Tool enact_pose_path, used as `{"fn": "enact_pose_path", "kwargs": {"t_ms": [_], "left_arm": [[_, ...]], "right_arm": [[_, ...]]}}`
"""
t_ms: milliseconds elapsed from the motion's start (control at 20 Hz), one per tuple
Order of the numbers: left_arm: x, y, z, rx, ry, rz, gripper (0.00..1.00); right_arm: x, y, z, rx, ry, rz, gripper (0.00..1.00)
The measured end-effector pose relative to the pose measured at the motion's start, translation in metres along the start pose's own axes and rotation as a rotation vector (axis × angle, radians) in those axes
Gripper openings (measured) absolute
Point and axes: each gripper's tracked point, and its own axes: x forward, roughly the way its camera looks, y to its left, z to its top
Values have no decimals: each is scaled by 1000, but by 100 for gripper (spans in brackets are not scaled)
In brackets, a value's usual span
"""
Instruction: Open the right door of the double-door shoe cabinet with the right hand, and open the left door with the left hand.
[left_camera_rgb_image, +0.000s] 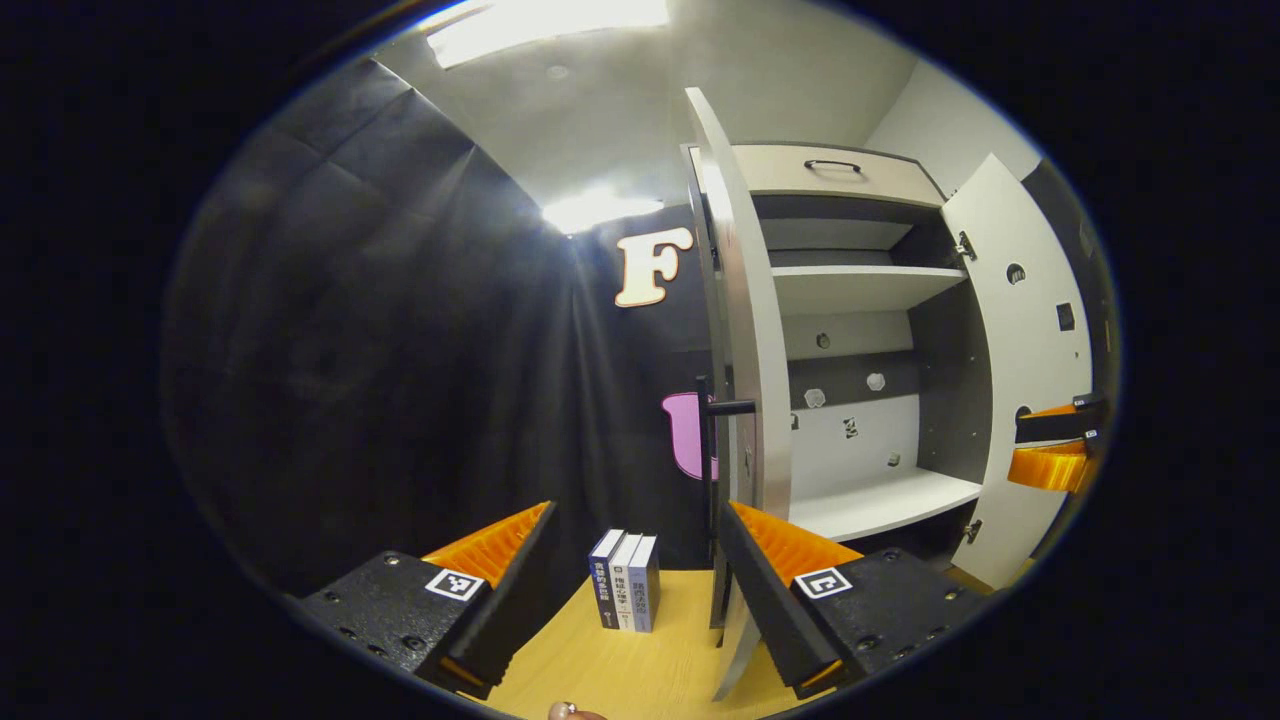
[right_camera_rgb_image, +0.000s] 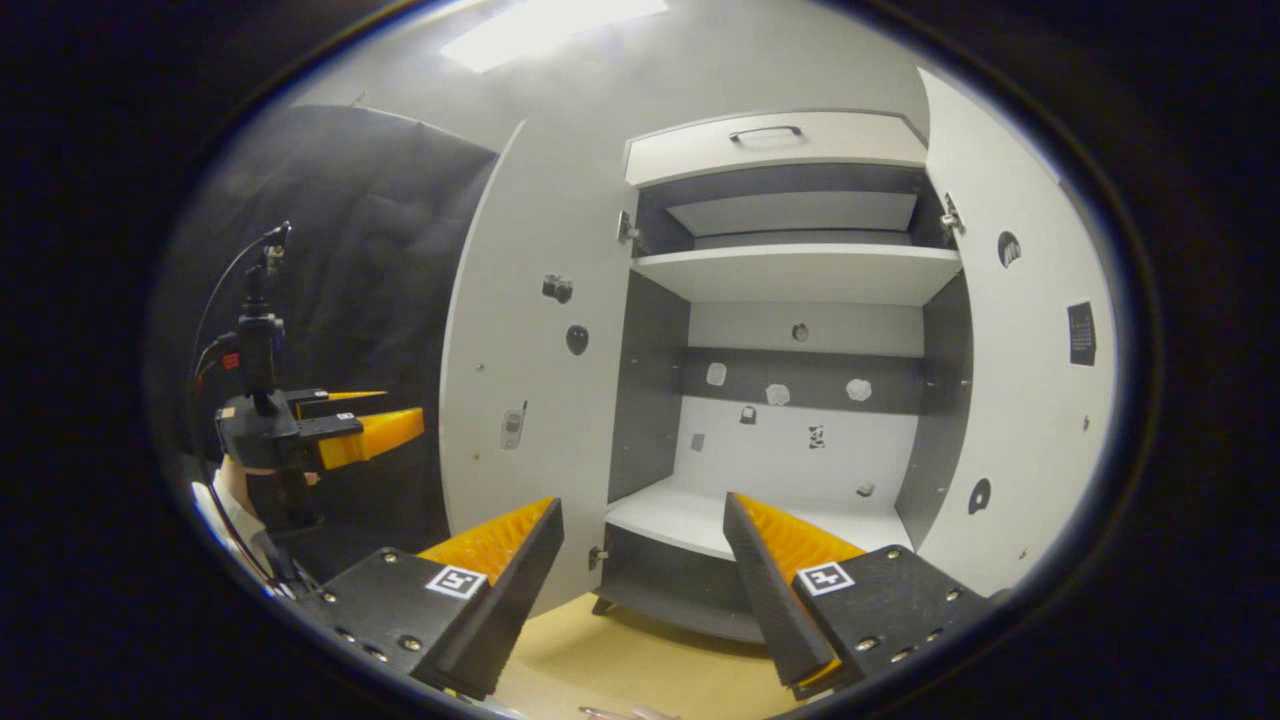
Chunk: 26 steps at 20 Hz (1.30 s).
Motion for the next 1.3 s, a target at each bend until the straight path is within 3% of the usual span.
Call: {"fn": "enact_pose_path", "kwargs": {"t_ms": [400,800,1150,1300], "left_arm": [[-44,-27,21,16,-3,27,97],[-58,-160,47,33,-45,-215,98],[-56,-277,41,-112,-51,-469,97],[-49,-312,32,-151,-25,-526,98]], "right_arm": [[-39,-18,-2,-15,9,29,97],[-88,-58,-10,5,26,-11,97],[-138,-103,-8,-12,20,-136,97],[-159,-118,-7,-20,15,-191,97]]}}
